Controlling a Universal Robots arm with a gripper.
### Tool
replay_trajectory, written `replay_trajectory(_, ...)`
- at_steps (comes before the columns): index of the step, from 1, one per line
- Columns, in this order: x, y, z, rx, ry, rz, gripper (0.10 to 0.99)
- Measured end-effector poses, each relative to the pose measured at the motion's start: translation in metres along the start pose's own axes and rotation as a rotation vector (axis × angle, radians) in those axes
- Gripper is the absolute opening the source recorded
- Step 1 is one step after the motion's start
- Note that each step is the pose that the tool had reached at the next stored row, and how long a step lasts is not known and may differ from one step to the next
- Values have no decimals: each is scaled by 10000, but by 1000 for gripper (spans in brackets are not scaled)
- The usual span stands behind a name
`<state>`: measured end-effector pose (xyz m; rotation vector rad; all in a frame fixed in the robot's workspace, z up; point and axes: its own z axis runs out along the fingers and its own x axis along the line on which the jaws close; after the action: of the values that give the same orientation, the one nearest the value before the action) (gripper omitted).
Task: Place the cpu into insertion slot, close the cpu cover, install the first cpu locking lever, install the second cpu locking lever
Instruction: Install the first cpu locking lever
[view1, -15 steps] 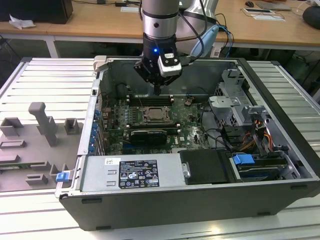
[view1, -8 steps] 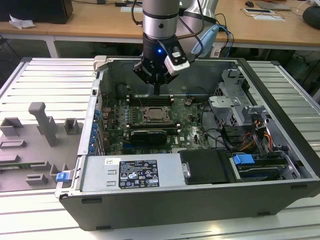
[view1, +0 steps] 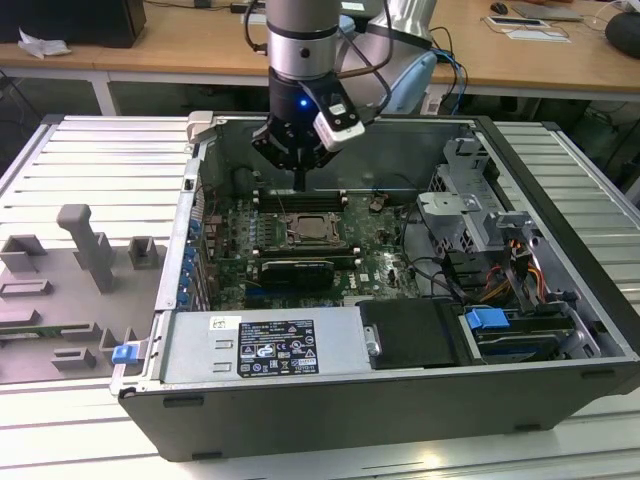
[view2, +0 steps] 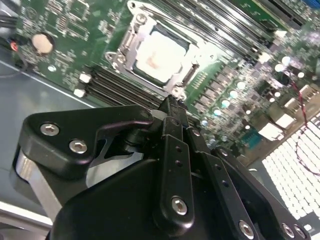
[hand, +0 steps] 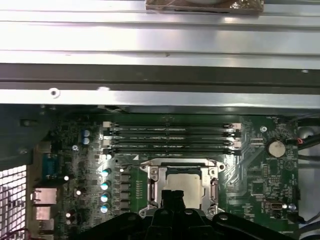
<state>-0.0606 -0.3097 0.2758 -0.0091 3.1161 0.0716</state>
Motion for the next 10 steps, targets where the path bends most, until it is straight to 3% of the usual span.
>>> replay_trajectory(3, 112, -2, 4, 0, 2, -28, 106)
replay_trajectory(10, 242, -5, 29, -3, 6, -122, 106)
